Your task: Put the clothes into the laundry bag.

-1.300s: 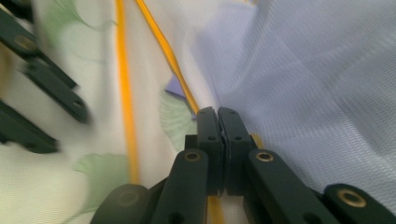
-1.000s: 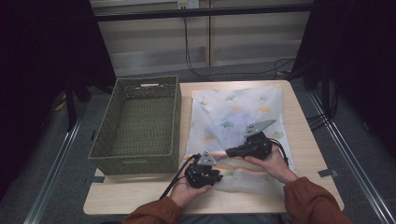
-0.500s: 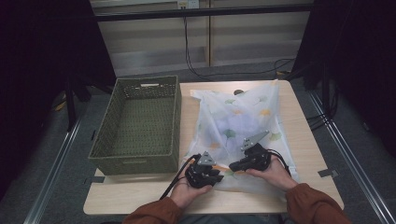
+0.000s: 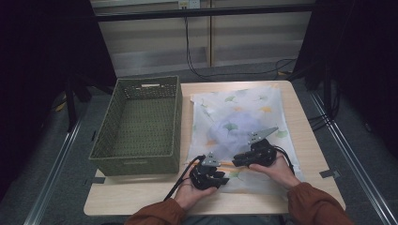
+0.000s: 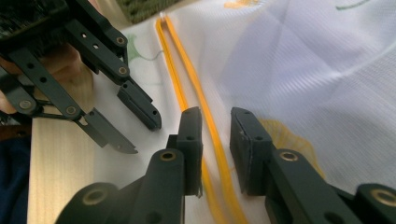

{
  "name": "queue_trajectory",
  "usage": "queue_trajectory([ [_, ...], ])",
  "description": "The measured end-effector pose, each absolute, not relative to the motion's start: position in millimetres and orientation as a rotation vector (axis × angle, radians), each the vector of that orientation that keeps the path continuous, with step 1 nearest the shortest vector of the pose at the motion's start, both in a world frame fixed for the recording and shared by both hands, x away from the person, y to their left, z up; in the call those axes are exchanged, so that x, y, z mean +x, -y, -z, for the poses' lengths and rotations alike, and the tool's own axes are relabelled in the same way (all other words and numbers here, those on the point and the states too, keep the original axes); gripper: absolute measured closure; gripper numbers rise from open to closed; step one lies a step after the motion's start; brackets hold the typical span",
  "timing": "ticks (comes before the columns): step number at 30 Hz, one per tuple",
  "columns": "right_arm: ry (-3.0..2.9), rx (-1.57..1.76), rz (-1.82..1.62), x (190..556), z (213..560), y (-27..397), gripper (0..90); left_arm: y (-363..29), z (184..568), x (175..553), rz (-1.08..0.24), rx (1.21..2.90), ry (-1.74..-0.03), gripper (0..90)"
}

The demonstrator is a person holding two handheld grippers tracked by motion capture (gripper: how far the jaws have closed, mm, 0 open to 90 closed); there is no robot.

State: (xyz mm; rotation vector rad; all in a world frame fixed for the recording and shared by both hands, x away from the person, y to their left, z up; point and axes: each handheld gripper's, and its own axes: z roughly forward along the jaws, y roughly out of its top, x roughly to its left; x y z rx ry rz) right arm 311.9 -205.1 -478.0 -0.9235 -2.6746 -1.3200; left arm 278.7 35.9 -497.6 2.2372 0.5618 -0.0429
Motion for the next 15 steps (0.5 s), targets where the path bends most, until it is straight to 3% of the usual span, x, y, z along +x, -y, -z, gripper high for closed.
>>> queue_trajectory([
  [15, 2.653, -0.965, 1.501, 303.9, 456.2, 217.2, 66.0, -61.4, 477.7, 278.5, -0.047, 2.146, -0.587, 64.4],
])
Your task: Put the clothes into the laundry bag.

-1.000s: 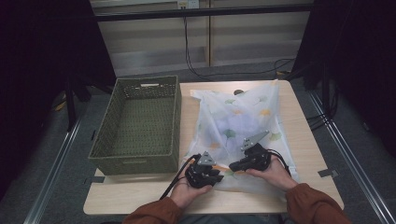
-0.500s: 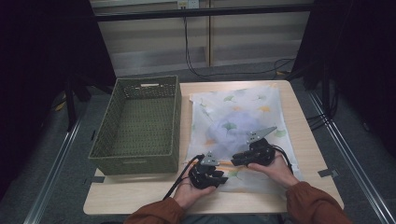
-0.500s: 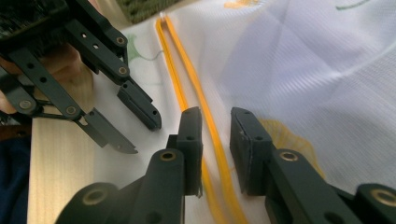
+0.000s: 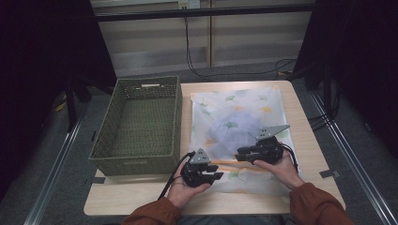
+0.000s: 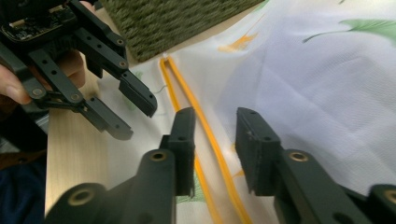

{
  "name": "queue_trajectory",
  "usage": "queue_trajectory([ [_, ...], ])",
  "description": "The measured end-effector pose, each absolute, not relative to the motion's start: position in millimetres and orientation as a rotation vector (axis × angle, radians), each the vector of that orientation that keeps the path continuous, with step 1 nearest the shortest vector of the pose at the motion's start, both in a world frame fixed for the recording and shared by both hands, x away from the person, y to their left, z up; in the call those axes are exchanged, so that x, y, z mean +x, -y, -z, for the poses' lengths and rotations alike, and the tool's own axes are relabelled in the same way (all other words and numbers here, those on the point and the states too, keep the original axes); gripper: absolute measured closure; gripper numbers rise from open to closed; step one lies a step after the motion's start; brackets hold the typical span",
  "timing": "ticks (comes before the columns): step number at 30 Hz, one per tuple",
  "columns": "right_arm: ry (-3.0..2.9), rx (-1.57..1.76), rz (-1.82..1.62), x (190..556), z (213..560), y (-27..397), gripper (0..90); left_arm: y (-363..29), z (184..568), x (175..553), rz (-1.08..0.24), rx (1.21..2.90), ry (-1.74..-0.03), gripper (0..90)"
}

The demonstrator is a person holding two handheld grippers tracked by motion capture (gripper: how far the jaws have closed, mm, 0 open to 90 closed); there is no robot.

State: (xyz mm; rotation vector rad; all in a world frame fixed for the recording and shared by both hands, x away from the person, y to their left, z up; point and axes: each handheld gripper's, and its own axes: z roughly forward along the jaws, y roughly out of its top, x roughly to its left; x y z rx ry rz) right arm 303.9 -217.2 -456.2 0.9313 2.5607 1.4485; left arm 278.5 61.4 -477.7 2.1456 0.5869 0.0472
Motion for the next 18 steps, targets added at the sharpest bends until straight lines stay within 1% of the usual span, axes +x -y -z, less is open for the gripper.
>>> queue_trajectory([
  [3, -2.524, 0.934, -1.445, 299.0, 451.3, 217.7, 60.5, -65.7, 471.7, 277.7, -0.06, 2.12, -0.585, 60.8],
  [6, -2.478, 0.935, -1.47, 293.3, 445.5, 217.7, 56.3, -68.5, 464.6, 277.2, -0.082, 2.113, -0.597, 51.8],
  [7, -2.466, 0.931, -1.48, 291.6, 443.8, 218.0, 55.6, -69.5, 462.0, 276.4, -0.1, 2.113, -0.598, 49.7],
  [9, -2.437, 0.94, -1.49, 288.9, 441.0, 220.1, 53.3, -71.1, 458.6, 275.6, -0.095, 2.1, -0.59, 46.8],
  [14, -2.353, 0.987, -1.484, 280.3, 436.1, 229.0, 54.1, -82.1, 446.0, 268.2, -0.168, 2.082, -0.601, 37.0],
  [18, -2.292, 1.001, -1.501, 272.5, 433.5, 238.7, 50.0, -91.7, 437.5, 266.7, -0.201, 2.04, -0.618, 32.9],
])
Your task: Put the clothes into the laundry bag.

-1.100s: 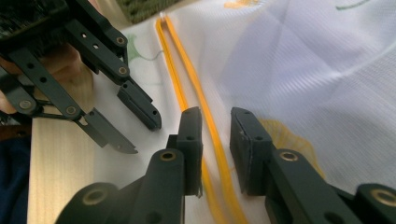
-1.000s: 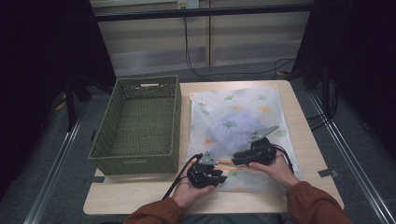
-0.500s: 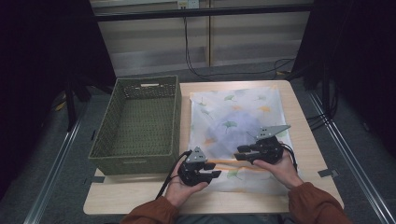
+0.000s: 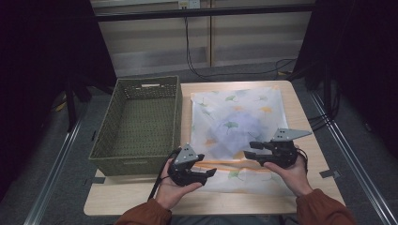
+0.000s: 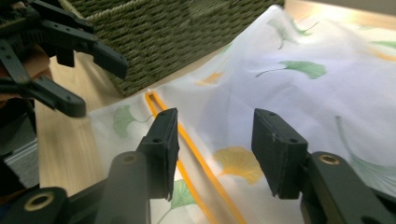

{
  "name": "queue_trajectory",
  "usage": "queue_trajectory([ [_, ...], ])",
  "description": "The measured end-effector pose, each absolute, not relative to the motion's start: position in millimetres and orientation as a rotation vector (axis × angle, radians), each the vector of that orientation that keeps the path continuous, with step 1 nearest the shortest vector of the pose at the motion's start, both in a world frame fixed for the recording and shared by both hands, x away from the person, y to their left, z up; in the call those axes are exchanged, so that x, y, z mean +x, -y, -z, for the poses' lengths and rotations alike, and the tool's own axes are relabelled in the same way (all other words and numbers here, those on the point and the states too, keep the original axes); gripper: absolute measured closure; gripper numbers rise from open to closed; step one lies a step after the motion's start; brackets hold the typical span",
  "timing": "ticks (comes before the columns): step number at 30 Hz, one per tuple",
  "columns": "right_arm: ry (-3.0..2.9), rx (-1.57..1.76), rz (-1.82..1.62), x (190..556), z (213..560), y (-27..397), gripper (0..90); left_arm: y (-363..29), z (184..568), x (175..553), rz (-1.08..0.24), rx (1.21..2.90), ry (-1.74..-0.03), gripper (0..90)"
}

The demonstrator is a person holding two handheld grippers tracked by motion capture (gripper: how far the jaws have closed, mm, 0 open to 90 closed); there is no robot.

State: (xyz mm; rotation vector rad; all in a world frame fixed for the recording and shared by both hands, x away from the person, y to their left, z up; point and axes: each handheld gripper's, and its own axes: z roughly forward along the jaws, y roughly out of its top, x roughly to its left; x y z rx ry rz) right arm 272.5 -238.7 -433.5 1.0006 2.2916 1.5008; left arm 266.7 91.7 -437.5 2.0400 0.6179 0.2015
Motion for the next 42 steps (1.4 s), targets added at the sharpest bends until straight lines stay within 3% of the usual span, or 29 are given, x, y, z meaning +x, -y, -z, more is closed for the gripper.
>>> queue_trajectory([
  [8, -2.176, 1.058, -1.513, 257.6, 426.0, 257.7, 35.9, -122.1, 421.7, 259.8, -0.224, 1.989, -0.606, 26.1],
  [22, -2.024, 1.129, -1.551, 231.9, 425.8, 291.9, 26.6, -184.6, 410.8, 241.0, -0.353, 1.872, -0.74, 24.3],
  [31, -1.953, 1.231, -1.521, 222.8, 429.1, 313.2, 26.2, -227.0, 413.5, 223.5, -0.452, 1.779, -0.864, 23.0],
  [42, -1.913, 1.253, -1.508, 206.4, 438.5, 333.0, 28.8, -238.9, 424.8, 215.0, -0.449, 1.777, -0.899, 24.4],
])
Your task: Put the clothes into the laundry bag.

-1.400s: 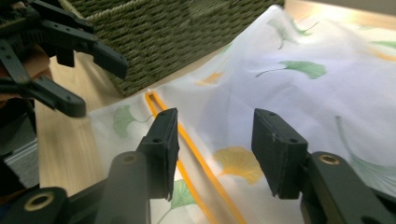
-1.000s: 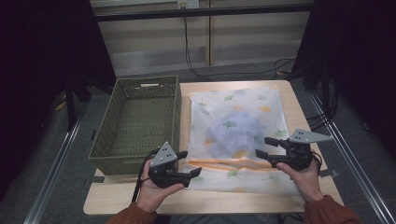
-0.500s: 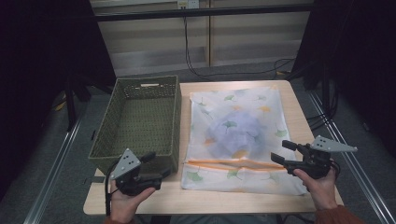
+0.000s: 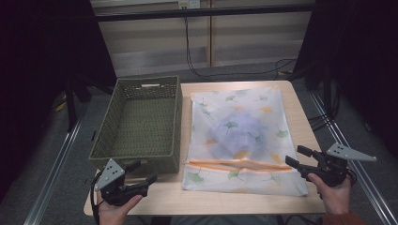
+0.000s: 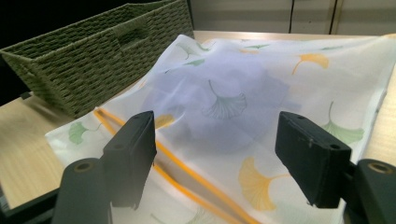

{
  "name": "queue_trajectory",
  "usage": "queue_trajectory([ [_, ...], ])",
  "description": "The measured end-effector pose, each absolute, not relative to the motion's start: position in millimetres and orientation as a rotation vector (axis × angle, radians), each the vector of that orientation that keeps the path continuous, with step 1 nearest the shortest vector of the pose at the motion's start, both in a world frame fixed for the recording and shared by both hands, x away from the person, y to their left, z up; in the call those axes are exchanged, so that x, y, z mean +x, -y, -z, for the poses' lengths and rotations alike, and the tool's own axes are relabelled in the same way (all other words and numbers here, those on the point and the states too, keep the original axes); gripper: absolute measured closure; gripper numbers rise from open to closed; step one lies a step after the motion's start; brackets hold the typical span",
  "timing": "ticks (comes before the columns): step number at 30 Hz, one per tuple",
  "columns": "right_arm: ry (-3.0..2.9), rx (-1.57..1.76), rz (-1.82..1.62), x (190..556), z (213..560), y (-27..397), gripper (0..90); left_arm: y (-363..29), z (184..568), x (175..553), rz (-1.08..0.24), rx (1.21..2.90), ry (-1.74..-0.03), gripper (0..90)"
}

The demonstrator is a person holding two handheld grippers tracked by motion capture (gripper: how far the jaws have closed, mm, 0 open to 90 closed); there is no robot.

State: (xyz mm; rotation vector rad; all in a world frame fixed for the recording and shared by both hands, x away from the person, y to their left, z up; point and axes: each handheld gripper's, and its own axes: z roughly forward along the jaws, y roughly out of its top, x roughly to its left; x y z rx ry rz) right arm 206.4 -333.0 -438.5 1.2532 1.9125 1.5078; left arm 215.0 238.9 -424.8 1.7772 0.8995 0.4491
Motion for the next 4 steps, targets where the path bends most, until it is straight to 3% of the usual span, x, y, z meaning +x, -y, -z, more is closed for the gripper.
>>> queue_trajectory([
  [4, -1.931, 1.253, -1.529, 208.1, 440.7, 333.0, 28.1, -235.7, 428.9, 218.2, -0.402, 1.789, -0.906, 25.4],
])
